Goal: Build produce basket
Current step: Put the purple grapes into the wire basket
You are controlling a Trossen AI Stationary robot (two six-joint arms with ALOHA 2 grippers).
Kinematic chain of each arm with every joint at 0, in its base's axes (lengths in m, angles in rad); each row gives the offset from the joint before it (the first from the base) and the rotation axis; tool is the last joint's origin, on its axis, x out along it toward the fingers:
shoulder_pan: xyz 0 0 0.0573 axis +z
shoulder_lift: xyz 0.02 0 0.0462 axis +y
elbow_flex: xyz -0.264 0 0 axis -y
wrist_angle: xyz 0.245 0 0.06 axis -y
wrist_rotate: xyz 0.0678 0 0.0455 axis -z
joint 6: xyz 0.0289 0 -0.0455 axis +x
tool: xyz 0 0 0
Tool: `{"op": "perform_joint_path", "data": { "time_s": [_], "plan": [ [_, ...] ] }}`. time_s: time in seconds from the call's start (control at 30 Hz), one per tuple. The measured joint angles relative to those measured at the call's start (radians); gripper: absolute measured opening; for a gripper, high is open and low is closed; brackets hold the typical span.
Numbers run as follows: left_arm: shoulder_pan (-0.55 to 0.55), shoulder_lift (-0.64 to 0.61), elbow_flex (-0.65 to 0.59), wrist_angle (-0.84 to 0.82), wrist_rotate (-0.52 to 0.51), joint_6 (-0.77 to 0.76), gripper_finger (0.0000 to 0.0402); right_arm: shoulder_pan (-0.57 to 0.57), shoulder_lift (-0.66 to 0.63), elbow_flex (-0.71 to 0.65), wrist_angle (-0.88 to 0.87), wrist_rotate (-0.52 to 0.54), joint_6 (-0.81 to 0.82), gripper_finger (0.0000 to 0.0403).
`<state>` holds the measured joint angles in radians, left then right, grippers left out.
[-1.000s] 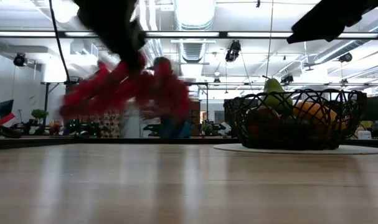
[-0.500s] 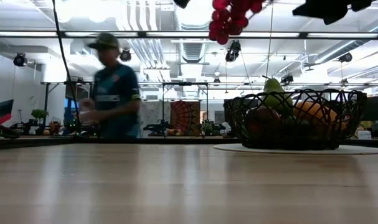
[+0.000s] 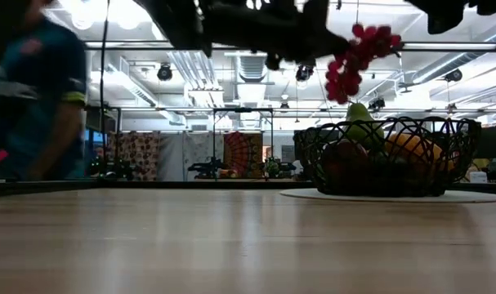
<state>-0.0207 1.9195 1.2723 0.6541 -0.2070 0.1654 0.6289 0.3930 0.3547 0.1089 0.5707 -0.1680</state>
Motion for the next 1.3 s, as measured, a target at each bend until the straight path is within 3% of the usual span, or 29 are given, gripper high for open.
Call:
{"op": "perform_joint_path", "data": {
  "time_s": [0.17,0.47,1.3],
  "plan": [
    [0.023,0.097,0.055,0.061,0.000,-0.010,0.0004,0.000,-0.075,-0.043,0.047,-0.105,-0.027,0.0253],
    [0.037,0.204,0.172,0.071,-0.013,-0.029,0.0004,0.000,-0.179,-0.097,0.113,-0.183,-0.057,0.0253],
    [0.040,0.221,0.184,0.059,-0.034,-0.031,0.0004,0.000,-0.209,-0.100,0.098,-0.186,-0.041,0.0253]
  ]
}}
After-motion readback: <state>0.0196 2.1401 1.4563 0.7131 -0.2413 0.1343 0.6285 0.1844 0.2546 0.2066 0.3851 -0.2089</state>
